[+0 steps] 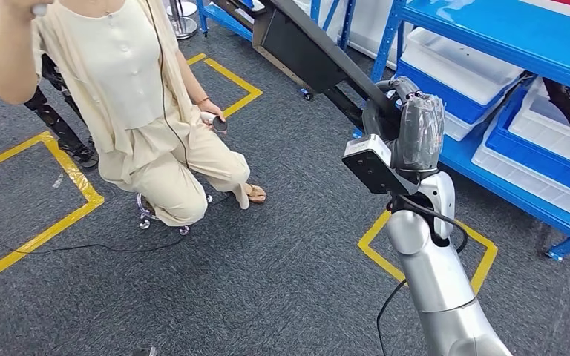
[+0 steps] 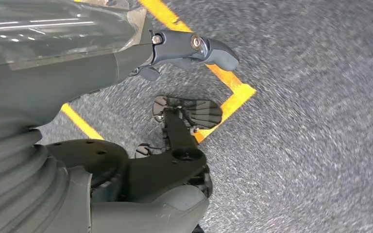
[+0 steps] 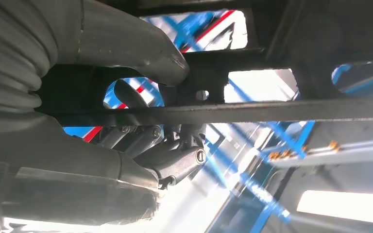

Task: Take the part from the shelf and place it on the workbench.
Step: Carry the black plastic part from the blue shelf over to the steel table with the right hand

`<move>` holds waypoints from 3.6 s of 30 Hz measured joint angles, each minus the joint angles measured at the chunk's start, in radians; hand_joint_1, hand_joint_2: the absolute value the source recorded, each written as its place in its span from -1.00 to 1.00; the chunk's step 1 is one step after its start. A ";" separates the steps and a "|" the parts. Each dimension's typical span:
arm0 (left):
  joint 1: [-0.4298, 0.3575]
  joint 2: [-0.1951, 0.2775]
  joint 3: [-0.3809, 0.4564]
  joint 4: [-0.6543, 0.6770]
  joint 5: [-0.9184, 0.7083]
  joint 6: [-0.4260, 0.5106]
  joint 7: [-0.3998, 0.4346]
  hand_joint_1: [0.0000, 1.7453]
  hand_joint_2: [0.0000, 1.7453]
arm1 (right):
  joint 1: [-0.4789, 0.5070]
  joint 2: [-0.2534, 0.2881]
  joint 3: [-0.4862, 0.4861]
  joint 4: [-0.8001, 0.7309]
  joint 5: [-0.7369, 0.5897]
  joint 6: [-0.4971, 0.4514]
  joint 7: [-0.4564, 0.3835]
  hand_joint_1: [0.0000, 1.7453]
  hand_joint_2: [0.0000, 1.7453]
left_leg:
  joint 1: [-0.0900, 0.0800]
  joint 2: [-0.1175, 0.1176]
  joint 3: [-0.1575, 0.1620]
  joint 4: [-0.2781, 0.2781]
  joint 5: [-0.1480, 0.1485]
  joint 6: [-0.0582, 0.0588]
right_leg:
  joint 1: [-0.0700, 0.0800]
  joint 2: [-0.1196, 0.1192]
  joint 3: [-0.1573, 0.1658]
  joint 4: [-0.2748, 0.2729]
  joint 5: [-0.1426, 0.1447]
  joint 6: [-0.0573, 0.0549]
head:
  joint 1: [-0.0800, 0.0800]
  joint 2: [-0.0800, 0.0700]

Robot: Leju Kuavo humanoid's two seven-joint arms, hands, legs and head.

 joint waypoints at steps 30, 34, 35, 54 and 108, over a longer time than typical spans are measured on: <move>0.015 -0.001 0.028 0.000 0.000 0.002 -0.010 -1.00 1.00 | -0.175 0.119 0.080 0.137 0.007 0.012 0.040 1.00 1.00 | 0.004 0.007 -0.011 0.005 0.006 -0.011 | 0.002 0.000 -0.008 0.011 -0.012 0.000 | 0.000 0.000; 0.010 -0.003 0.025 0.000 -0.019 0.000 0.005 -1.00 1.00 | -0.211 0.135 0.086 0.138 0.036 0.015 0.081 1.00 1.00 | 0.000 -0.037 -0.013 0.010 0.006 -0.014 | 0.002 0.038 0.083 -0.218 0.101 0.013 | 0.000 0.000; 0.008 -0.004 0.025 0.000 -0.023 -0.001 0.008 -1.00 1.00 | -0.220 0.140 0.090 0.138 0.041 0.017 0.090 1.00 1.00 | -0.002 -0.045 -0.015 0.011 0.006 -0.017 | 0.002 0.047 0.101 -0.258 0.118 0.008 | 0.000 0.000; -0.005 -0.008 0.025 0.000 -0.016 0.005 0.022 -1.00 1.00 | -0.267 0.235 0.112 0.161 0.025 0.042 0.125 1.00 1.00 | 0.008 0.078 -0.024 0.017 0.002 -0.038 | 0.018 -0.081 0.131 -0.276 0.100 -0.016 | 0.001 0.000; 0.015 0.010 0.071 0.000 0.022 0.053 0.008 -1.00 1.00 | -0.371 0.337 0.114 0.458 -0.085 0.030 -0.016 1.00 1.00 | 0.015 0.053 -0.121 0.218 -0.069 -0.064 | 0.011 -0.047 0.106 -0.274 0.130 -0.052 | -0.005 0.000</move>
